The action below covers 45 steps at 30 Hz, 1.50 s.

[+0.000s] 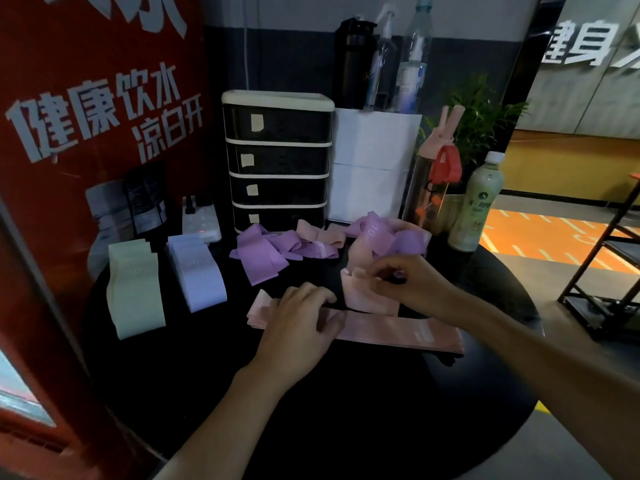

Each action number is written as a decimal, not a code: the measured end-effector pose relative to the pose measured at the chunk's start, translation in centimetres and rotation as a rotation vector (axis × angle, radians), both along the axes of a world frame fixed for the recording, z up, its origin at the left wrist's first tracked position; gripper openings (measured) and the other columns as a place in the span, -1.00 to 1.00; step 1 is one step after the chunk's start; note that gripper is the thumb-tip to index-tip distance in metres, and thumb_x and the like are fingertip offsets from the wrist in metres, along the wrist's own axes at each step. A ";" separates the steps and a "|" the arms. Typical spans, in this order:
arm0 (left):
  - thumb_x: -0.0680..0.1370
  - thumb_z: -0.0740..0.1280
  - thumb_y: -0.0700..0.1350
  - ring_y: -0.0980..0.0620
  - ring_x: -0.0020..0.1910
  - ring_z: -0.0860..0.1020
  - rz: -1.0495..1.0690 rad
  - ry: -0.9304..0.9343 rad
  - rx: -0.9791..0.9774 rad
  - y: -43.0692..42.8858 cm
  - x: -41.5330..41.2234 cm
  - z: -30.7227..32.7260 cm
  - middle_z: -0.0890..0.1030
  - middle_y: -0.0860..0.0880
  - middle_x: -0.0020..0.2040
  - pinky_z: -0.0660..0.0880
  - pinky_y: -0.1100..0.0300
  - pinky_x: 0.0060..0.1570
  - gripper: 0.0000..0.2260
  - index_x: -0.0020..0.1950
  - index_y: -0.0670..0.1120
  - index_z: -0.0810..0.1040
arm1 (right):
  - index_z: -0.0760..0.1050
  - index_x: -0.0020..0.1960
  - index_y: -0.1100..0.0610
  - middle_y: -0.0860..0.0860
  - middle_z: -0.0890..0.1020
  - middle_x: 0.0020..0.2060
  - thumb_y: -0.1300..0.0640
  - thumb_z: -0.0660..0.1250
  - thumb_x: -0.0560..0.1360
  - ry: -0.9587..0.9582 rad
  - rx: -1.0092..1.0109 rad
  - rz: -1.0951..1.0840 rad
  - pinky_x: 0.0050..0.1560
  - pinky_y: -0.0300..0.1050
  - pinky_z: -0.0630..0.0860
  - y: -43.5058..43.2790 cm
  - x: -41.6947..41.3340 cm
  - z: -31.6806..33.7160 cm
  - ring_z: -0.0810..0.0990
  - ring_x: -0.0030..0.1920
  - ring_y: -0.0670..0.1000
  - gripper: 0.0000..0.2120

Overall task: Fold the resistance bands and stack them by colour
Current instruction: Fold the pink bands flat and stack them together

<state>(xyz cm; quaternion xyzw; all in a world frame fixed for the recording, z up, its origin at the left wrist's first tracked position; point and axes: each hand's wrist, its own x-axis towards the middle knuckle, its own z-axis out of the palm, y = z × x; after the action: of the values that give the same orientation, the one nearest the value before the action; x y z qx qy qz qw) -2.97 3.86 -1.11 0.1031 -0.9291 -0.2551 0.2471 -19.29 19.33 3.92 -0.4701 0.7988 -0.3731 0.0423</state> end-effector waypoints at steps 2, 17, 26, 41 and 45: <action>0.56 0.33 0.10 0.09 0.12 0.43 -0.008 -0.006 0.007 -0.1 0.0 0.0 0.49 0.16 0.07 0.42 -0.02 0.17 -0.78 0.16 0.07 0.53 | 0.62 0.07 0.10 -0.01 0.65 -0.09 0.14 0.46 0.46 -0.013 -0.008 -0.010 -0.10 -0.27 0.52 0.0 -0.4 -0.3 0.60 -0.10 -0.08 -0.81; 0.56 0.33 0.05 0.08 0.10 0.44 -0.011 0.005 0.013 -0.2 -0.1 -0.2 0.50 0.15 0.05 0.44 -0.02 0.15 -0.83 0.12 0.07 0.55 | 0.56 -0.26 0.18 0.01 0.59 -0.27 0.19 0.39 0.47 0.048 0.278 -0.050 -0.28 -0.27 0.44 -0.2 -1.4 -0.5 0.50 -0.32 -0.13 -0.86; 0.57 0.33 -0.04 0.08 0.13 0.43 -0.031 0.033 0.033 -0.1 0.3 0.1 0.51 0.12 0.08 0.42 -0.01 0.18 -0.83 0.15 0.03 0.56 | 0.54 -0.25 0.18 -0.05 0.51 -0.35 0.30 0.38 0.46 -0.029 -0.007 -0.176 -0.30 -0.22 0.39 -0.9 -0.2 2.0 0.43 -0.38 -0.18 -0.88; 0.55 0.42 -0.19 0.05 0.01 0.62 -0.138 0.397 0.400 -0.1 -3.1 13.3 0.67 -0.02 0.05 0.55 0.31 -0.06 -0.78 0.18 -0.18 0.62 | 0.55 -0.04 0.11 0.11 0.61 -0.16 0.31 0.40 0.49 -0.349 -0.507 -0.170 -0.36 -0.31 0.53 -3.3 3.7 12.1 0.62 -0.31 -0.09 -0.87; 0.52 0.44 -0.22 -0.08 -0.03 0.66 -0.173 0.449 0.460 -0.4 -3.1 15.0 0.70 -0.08 -0.04 0.59 -0.04 0.08 -0.86 0.07 -0.14 0.66 | 0.55 -0.01 0.27 0.30 0.64 -0.03 0.32 0.25 0.58 -0.562 -0.617 -0.018 -0.03 -0.08 0.65 -3.1 5.0 13.6 0.69 -0.03 0.15 -0.89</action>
<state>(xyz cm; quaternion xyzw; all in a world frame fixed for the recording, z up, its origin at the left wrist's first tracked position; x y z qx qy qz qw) -6.11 3.44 13.87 0.0181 -0.7748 -0.4944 0.3935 -14.25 16.21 17.54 -0.3335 0.6111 -0.7090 0.1126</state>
